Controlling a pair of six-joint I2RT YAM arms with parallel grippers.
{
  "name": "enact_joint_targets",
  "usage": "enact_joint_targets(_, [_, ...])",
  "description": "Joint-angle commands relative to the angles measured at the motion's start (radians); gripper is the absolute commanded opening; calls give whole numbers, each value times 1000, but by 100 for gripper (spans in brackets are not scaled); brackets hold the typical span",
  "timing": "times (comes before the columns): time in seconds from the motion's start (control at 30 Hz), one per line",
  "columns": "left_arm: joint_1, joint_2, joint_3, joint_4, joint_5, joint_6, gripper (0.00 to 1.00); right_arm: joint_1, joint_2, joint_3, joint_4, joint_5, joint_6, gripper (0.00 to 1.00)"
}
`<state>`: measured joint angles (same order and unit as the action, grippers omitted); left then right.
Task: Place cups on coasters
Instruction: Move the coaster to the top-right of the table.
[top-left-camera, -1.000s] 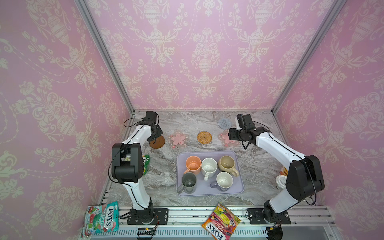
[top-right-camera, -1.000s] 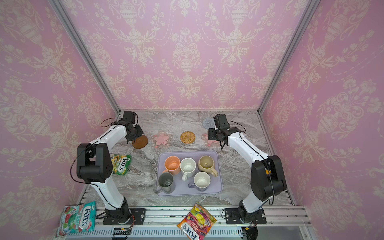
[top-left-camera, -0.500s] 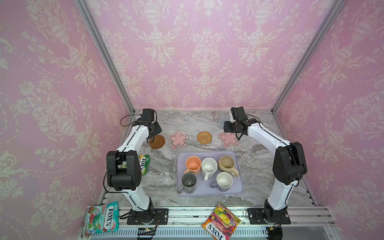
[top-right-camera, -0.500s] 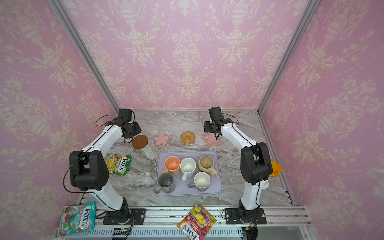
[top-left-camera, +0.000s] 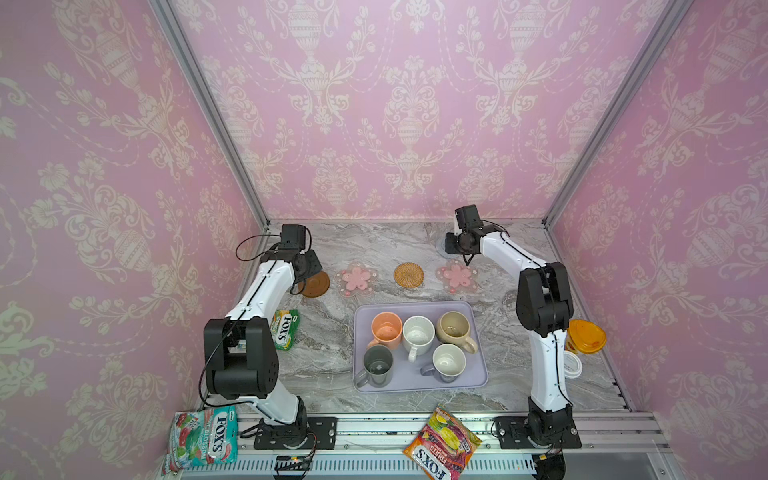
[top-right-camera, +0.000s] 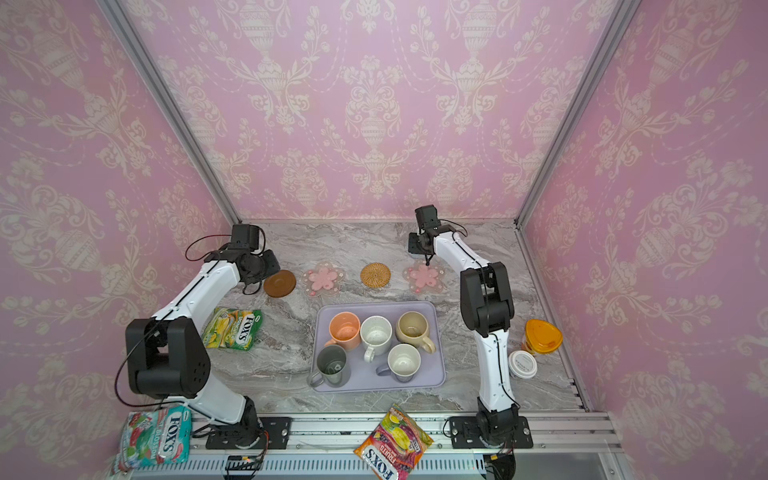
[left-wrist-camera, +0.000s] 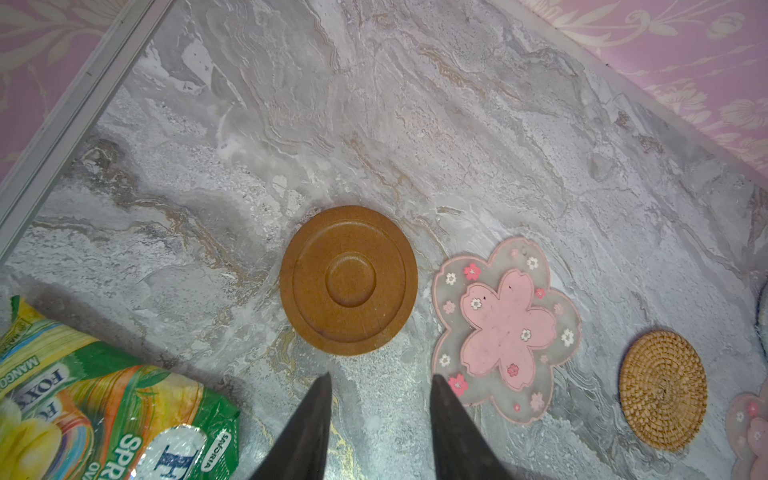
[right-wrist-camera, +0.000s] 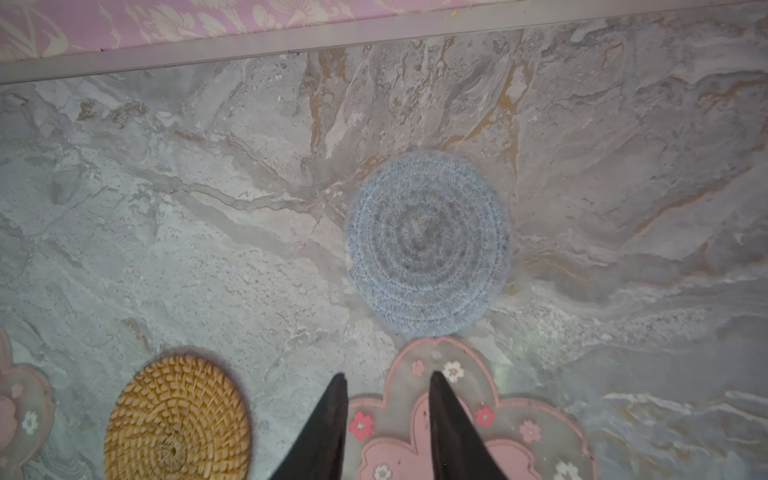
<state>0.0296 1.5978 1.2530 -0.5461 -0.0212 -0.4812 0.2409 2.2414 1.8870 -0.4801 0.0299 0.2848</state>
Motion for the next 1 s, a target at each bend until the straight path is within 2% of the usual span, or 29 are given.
enact_joint_targets(0.0, [3, -40, -31, 56, 8, -9, 42, -11, 61, 96, -34, -10, 16, 32])
enact_joint_targets(0.43, [1, -16, -61, 168, 17, -40, 41, -37, 293, 378, -111, -36, 125, 30])
enact_joint_targets(0.97, [1, -4, -91, 215, 37, -85, 40, -70, 372, 443, -248, -44, 215, 30])
